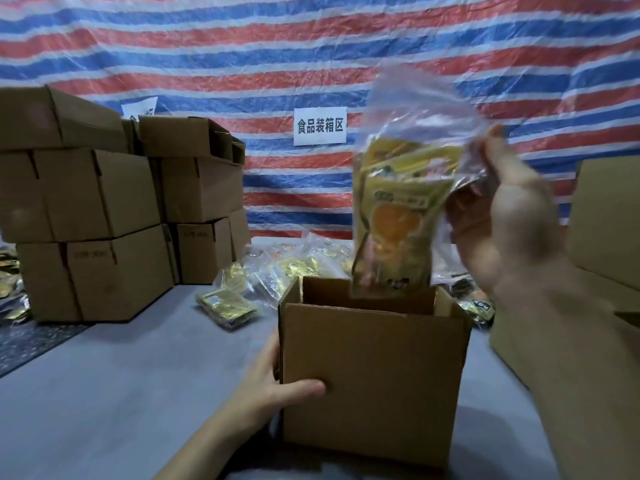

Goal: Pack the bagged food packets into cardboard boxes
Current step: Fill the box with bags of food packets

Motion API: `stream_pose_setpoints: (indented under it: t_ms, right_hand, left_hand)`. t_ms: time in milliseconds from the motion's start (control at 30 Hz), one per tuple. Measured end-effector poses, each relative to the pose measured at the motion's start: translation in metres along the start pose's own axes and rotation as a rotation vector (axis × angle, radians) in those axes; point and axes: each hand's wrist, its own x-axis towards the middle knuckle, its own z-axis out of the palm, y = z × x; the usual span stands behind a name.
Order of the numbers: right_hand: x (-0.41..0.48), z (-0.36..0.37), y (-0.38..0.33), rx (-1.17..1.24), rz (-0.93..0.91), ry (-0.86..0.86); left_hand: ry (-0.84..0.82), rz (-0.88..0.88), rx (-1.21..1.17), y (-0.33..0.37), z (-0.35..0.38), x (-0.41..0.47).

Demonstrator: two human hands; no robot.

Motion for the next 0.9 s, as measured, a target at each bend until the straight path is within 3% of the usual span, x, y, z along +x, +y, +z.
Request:
stream_pose_setpoints:
  t_ms: [167,300,367,633,767,833,900]
  right_hand:
    - [-0.007,0.004,0.021,-0.537,0.226,-0.119]
    - [-0.012,-0.002,0.026,-1.063,0.380,-0.392]
    - [-0.013,-0.004,0.029,-1.263,0.428,-0.429]
    - [-0.009,-0.012,0.021,-1.444,0.416,-0.539]
    - [-0.008,-0.011,0.019,-1.650,0.247,-0.520]
    - [-0.009,-0.010,0.018,-1.635,0.145,-0.526]
    - [-0.009,-0.008,0.018,-1.565,0.161,-0.598]
  left_hand:
    - [0.024,0.031,0.002,-0.003,-0.001,-0.001]
    - [0.019,0.050,-0.022,-0.005,0.000,-0.001]
    - [0.021,0.049,-0.032,-0.007,0.000,0.000]
    - [0.020,0.014,-0.021,-0.007,-0.002,-0.001]
    - [0.014,0.013,-0.018,-0.005,-0.002,-0.001]
    - [0.012,0.015,-0.020,-0.004,-0.001,-0.001]
    - [0.020,0.012,-0.019,-0.004,-0.001,-0.001]
